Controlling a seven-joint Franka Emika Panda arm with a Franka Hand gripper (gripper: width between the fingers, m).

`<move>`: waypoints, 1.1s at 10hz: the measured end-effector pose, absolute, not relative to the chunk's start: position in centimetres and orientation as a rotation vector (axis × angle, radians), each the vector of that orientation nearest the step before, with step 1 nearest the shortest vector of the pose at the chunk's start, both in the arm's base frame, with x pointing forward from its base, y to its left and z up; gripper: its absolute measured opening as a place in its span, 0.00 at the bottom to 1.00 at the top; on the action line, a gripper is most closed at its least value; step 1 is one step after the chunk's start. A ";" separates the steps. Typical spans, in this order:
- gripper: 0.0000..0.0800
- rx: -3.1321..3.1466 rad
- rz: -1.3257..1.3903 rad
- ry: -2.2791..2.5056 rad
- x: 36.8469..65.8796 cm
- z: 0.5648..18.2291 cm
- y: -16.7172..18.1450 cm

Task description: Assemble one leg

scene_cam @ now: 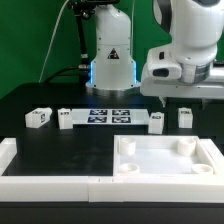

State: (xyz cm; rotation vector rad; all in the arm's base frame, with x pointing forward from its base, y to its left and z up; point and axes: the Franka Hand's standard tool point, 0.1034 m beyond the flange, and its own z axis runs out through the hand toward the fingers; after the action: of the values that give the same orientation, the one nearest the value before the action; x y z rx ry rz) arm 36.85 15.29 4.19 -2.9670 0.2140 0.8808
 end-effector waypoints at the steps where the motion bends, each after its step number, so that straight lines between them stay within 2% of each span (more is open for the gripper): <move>1: 0.81 -2.943 0.953 0.214 37.0 4.2 15.3; 3: 0.81 -2.823 1.215 0.163 36.6 4.3 15.4; 6: 0.81 -2.634 1.564 0.124 36.0 3.4 15.7; 7: 0.81 -2.621 1.583 0.122 36.1 2.7 16.0; 11: 0.81 -2.634 1.585 0.096 35.5 1.9 16.9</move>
Offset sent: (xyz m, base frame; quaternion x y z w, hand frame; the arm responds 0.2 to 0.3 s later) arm 0.0039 0.0173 -0.0014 0.0557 -0.1557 -0.0618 0.9843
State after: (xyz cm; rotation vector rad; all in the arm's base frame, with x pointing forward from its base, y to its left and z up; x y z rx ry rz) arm 35.50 16.91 1.88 -2.6344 0.0960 1.5852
